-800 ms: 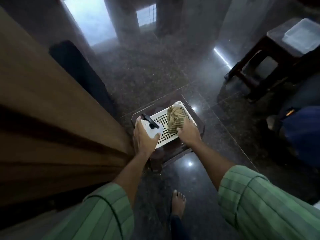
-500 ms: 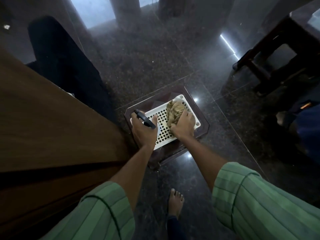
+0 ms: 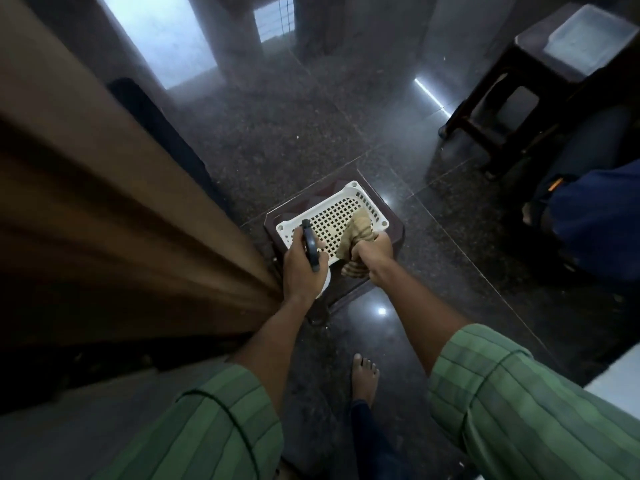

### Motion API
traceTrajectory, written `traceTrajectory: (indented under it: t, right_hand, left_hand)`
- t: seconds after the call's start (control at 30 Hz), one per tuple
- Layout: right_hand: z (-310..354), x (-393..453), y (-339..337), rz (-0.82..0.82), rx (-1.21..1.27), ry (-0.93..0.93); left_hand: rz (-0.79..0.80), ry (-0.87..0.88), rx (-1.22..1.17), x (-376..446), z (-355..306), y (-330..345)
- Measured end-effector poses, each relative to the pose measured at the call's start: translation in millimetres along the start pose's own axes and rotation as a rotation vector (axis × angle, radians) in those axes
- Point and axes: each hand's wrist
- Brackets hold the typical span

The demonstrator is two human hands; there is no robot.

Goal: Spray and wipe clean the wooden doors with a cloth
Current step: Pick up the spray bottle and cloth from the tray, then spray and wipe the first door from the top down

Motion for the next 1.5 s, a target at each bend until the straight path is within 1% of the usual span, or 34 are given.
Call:
traceTrajectory:
  t: [0.07,0.1,0.17,0.27,0.43,0.57,0.7,0.87,0.97,1.03,1.1,1.17,1.27,1.4,1.5]
  right_hand:
    - [-10,-48,0,-0.017,0.013,-0.046]
    - [-9,-59,0,-0.006,0.029,-0.05]
    - [-16,-91,1,-0.006,0.05,-0.053]
    - [-35,-165,5,-0.015,0.105,-0.113]
    - [-67,-282,20,-0.053,0.16,-0.172]
    - [-82,-344,48,-0.038,0.092,-0.222]
    - [-77,-398,82,-0.018,-0.019,-0.345]
    - [-64,-469,120,0.099,-0.171,-0.545]
    - [-57,-513,138,0.152,-0.226,-0.65]
    - [-55,-544,149,0.184,-0.281,-0.724]
    - [-50,-578,159,0.201,-0.308,-0.797]
    - [-43,-610,176,0.227,-0.37,-0.89]
    - [-36,-661,206,0.314,-0.413,-1.05]
    - [-11,-755,234,0.558,-0.403,-1.125]
    - [15,-829,252,0.545,-0.395,-1.301]
  left_hand:
    - [0.059,-0.016,0.013,-37,-8,-26]
    - [0.074,-0.029,0.03,-41,-7,-30]
    - [0.097,-0.009,0.051,-62,-12,-43]
    - [0.112,0.031,0.05,-120,-34,-84]
    - [0.002,0.058,0.04,-205,-47,-146]
    - [-0.063,0.05,0.019,-260,-46,-197]
    - [-0.174,0.042,-0.046,-304,-57,-251]
    - [-0.329,0.098,-0.049,-360,-76,-325]
    - [-0.409,0.135,-0.151,-388,-87,-373]
    - [-0.501,0.159,-0.203,-413,-84,-401]
    - [-0.531,0.185,-0.212,-433,-94,-434]
    - [-0.57,0.174,-0.196,-449,-97,-470]
    - [-0.66,0.18,-0.137,-469,-105,-529]
    - [-0.7,0.263,-0.023,-503,-131,-611]
    - [-0.745,0.338,-0.04,-533,-159,-671]
Point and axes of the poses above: each hand's wrist, its own x-axis towards the middle knuckle, its own y-axis out of the palm, z = x × y, and after that the axes turned 10 degrees about -x, right-handed
